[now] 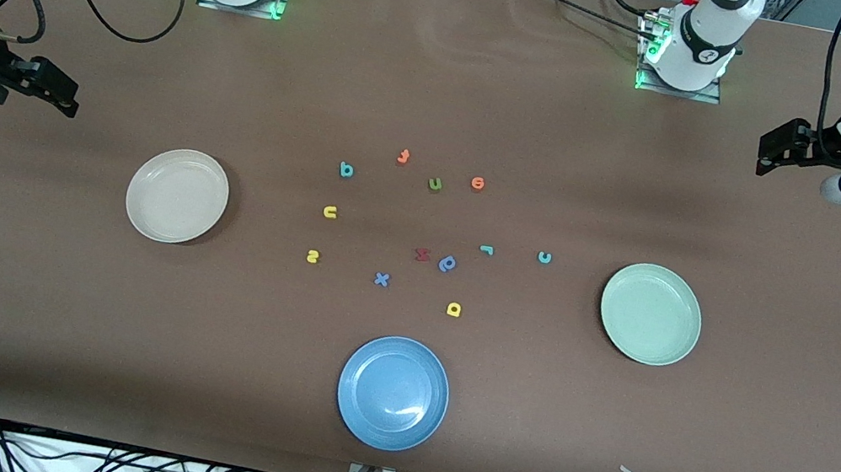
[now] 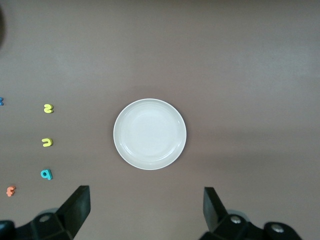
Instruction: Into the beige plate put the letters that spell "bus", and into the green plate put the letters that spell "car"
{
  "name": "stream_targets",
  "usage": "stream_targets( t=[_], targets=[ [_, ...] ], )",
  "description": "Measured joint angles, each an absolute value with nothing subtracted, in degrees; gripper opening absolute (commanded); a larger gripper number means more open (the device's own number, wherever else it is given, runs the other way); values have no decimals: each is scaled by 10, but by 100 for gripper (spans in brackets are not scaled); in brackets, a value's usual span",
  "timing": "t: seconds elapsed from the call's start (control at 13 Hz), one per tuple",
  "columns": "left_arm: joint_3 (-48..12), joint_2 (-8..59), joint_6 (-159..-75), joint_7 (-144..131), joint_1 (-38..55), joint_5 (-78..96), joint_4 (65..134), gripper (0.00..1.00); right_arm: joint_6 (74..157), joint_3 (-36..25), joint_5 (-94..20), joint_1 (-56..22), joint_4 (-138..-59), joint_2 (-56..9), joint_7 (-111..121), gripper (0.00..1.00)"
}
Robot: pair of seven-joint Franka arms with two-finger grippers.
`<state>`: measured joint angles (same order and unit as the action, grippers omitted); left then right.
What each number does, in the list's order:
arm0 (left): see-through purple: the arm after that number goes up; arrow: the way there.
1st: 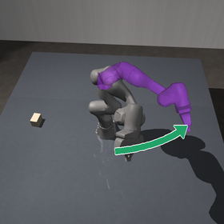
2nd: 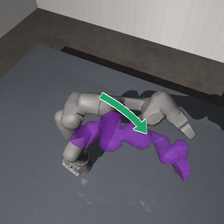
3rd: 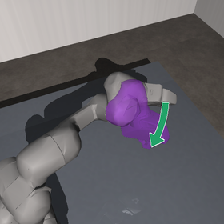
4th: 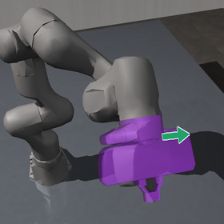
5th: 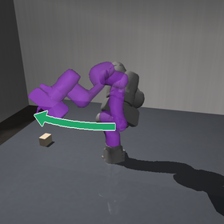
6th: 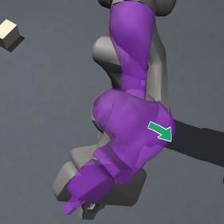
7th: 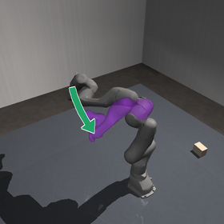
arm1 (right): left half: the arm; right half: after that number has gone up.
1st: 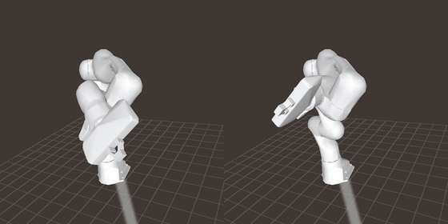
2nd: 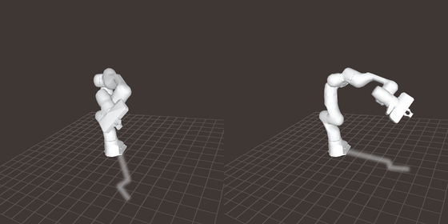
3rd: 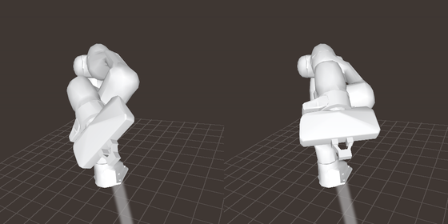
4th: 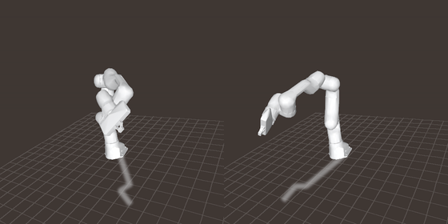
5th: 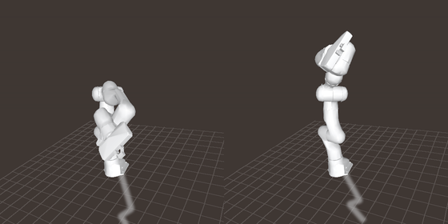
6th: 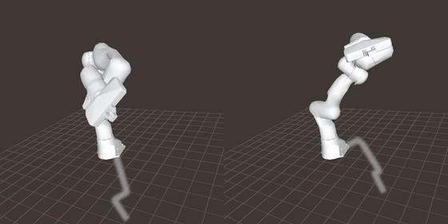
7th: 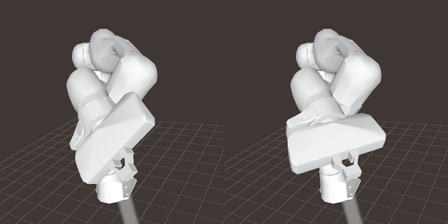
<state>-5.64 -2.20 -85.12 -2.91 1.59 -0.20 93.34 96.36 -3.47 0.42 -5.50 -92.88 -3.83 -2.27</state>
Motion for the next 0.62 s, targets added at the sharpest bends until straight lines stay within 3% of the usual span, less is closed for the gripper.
stream_targets(
  t=[0.62],
  targets=[
    [-54,-20,-851,-29,3,-2,932,100,964,-34,4,-55,-929,-38,-23,100]
  ],
)
